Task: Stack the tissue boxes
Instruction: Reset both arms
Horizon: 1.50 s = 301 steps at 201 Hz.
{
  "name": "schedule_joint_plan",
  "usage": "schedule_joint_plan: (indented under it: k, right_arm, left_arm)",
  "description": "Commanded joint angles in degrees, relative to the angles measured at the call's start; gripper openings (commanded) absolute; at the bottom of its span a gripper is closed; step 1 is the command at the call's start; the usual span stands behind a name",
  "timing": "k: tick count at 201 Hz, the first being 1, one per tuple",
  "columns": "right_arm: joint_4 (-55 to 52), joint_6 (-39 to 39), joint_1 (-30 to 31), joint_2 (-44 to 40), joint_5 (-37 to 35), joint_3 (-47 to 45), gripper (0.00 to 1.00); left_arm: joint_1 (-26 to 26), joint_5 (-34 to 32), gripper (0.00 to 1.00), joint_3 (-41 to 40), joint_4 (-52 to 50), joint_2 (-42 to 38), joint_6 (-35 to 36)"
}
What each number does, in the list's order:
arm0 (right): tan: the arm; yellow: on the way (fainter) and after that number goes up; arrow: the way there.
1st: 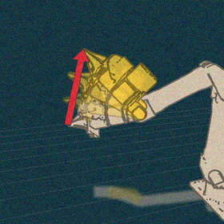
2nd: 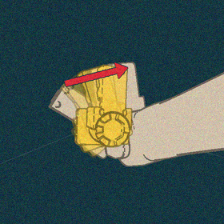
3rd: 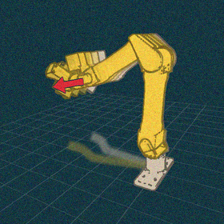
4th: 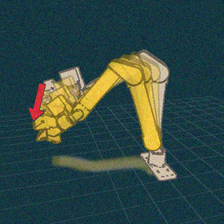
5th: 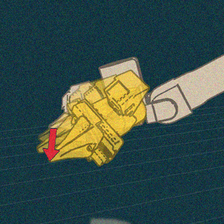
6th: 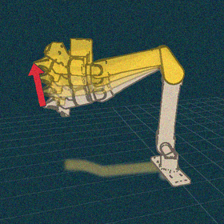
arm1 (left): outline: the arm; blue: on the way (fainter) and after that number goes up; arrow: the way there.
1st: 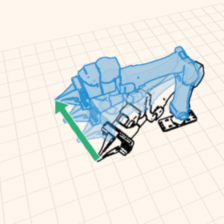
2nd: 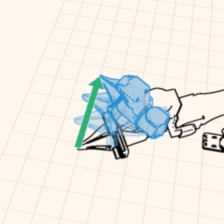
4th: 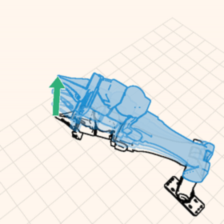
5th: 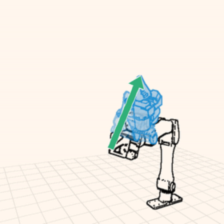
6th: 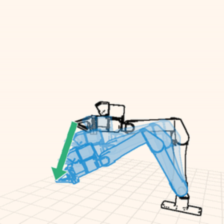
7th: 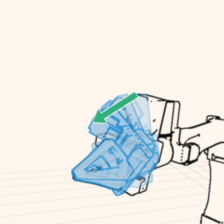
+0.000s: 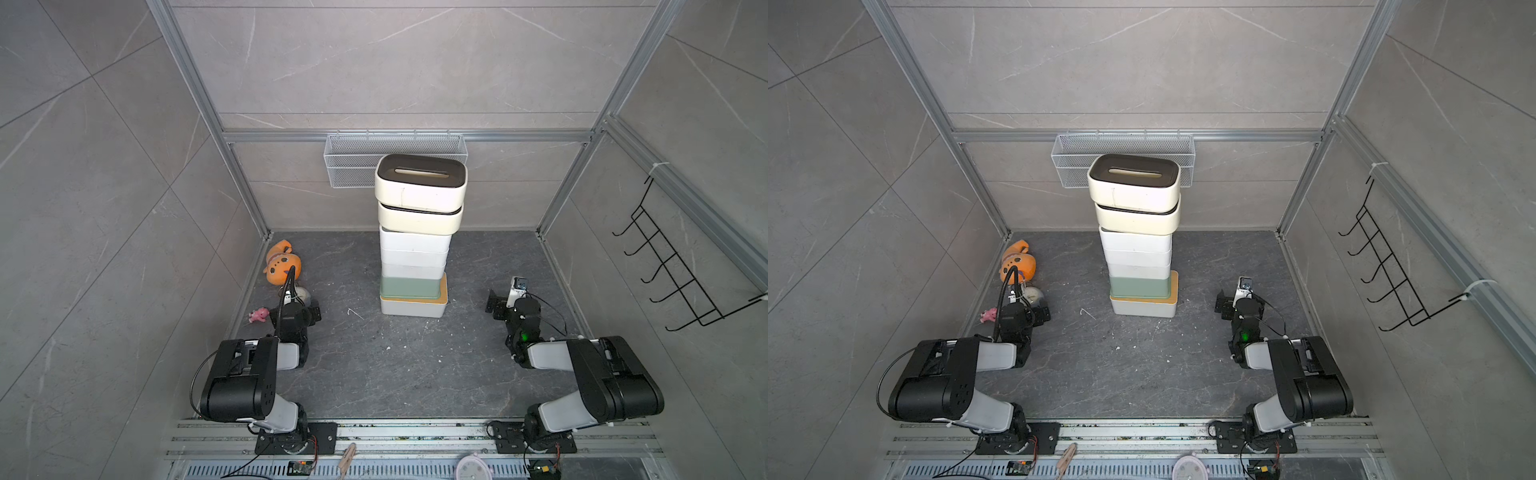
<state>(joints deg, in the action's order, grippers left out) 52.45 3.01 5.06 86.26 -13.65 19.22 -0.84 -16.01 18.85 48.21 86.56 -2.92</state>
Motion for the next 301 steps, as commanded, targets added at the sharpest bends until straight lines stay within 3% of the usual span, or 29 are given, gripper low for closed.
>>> schedule_joint_plan:
  k: [1,24,122,159,167,185,210,227,301]
  right_arm:
    - [-0.9,0.5,0.0,0.0,0.3,0.3,1.00]
    - [-0.9,0.5,0.0,-0.1,0.3,0.3,1.00]
    - [-0.9,0.5,-0.1,-0.1,0.4,0.3,1.00]
    - [-0.9,0.5,0.0,-0.1,0.4,0.3,1.00]
    - [-0.9,0.5,0.0,-0.1,0.3,0.3,1.00]
    - [-0.9,0.5,0.0,0.0,0.3,0.3,1.00]
    - [-0.9,0.5,0.0,-0.1,0.3,0.3,1.00]
    - [-0.9,0.5,0.0,-0.1,0.4,0.3,1.00]
    - [-0.9,0.5,-0.1,0.0,0.4,0.4,1.00]
  left_arm:
    - [0.2,-0.1,1.00,1.1,1.4,-0.9,0.1]
    - [-0.2,4.9,1.00,1.9,0.2,-0.6,1.4]
    - [-0.4,6.2,1.00,1.1,1.4,-0.9,1.9]
    - [-0.9,3.3,1.00,-10.0,23.6,0.1,0.2]
    - [-0.9,3.4,1.00,-8.0,19.9,-0.2,0.4]
    - [-0.9,5.1,1.00,1.7,0.4,-0.6,1.1]
    - [-0.8,5.2,1.00,-1.9,7.0,-1.0,1.2]
    - [-0.8,4.3,1.00,1.7,-0.1,-0.9,0.6]
    - [-0.9,6.1,1.00,1.7,0.3,-0.9,1.3]
